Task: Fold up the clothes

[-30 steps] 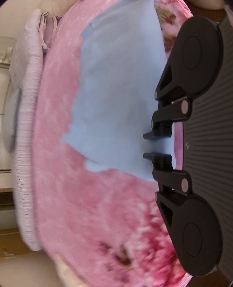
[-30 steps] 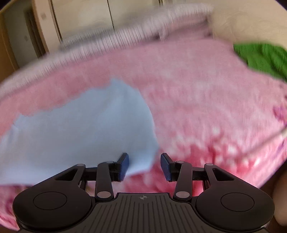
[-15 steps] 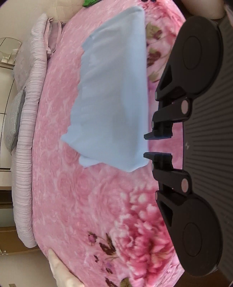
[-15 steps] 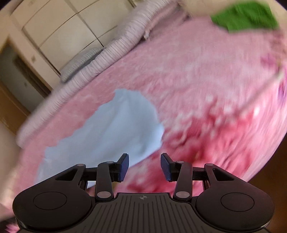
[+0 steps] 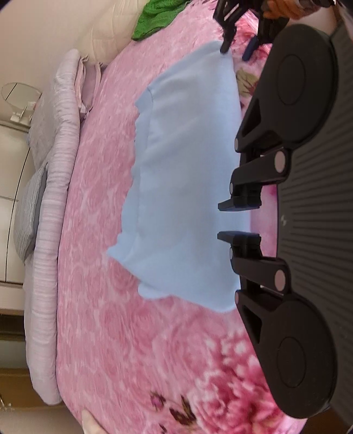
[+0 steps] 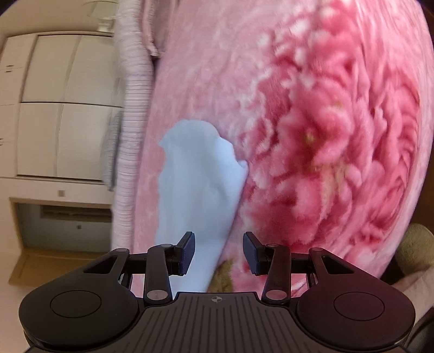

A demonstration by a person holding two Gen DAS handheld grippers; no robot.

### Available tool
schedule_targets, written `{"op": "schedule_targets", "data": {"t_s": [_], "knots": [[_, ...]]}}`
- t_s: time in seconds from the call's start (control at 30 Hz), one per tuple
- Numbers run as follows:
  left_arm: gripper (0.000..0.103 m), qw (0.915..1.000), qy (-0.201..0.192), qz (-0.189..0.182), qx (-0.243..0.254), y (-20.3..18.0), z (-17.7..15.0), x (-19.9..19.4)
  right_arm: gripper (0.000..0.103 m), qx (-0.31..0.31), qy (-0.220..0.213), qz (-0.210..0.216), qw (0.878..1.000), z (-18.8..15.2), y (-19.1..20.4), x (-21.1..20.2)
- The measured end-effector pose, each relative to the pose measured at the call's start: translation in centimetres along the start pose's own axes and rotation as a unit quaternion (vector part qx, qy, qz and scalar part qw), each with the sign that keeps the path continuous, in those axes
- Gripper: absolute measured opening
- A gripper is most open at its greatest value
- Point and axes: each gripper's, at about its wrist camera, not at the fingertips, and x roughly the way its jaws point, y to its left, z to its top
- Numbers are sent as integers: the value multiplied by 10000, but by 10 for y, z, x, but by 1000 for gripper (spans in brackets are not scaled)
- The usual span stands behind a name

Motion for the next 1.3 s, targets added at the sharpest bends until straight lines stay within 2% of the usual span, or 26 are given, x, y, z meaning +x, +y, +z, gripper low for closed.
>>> {"op": "schedule_targets", "data": {"t_s": [0.17,0.37,0.47,0.5,0.53,0.6,0.7,0.8,0.87,0.93,1.0,1.07,1.1,1.2,1.27,1.3], "knots": [[12,9973,46,-725,78,-22,9,19,48,25,-59,-75,10000,0,6,12],[12,9896,41,-1193,803,-71,15,51,48,-168,-192,-49,9997,4,6,9],[13,9867,404,-1069,1156,-88,10,79,48,-222,-256,-7,9994,5,3,6],[13,9846,662,-950,1313,-93,5,91,48,-213,-268,9,9994,5,2,6],[14,9833,718,-886,1416,-96,0,99,48,-211,-283,22,9994,4,2,8],[14,9841,574,-834,1460,-97,-2,100,48,-298,-319,38,9990,1,4,11],[11,9878,612,-823,1170,-93,5,92,48,-553,-346,14,9979,-2,10,13],[12,9879,456,-880,1197,-91,9,81,48,-688,-374,-12,9969,-3,15,16],[13,9861,726,-810,1257,-90,2,96,48,-657,-445,-5,9968,-3,14,16],[13,9873,596,-854,1196,-88,-2,98,48,-560,-489,1,9972,-2,14,17],[13,9881,658,-868,1083,-87,3,96,48,-593,-490,-46,9970,-3,18,19],[12,9900,601,-901,900,-80,7,91,35,-738,-470,-286,9958,-3,25,22],[12,9912,548,-914,789,-75,9,87,20,-811,-459,-408,9948,-3,28,23],[12,9949,334,-911,284,-47,16,69,13,-1029,-426,-773,9908,-4,37,26],[12,9953,205,-935,-136,-20,19,55,11,-1872,-515,-1208,9735,-14,67,31],[11,9948,143,-947,-355,-5,20,48,11,-2460,-622,-1341,9579,-23,84,34]]}}
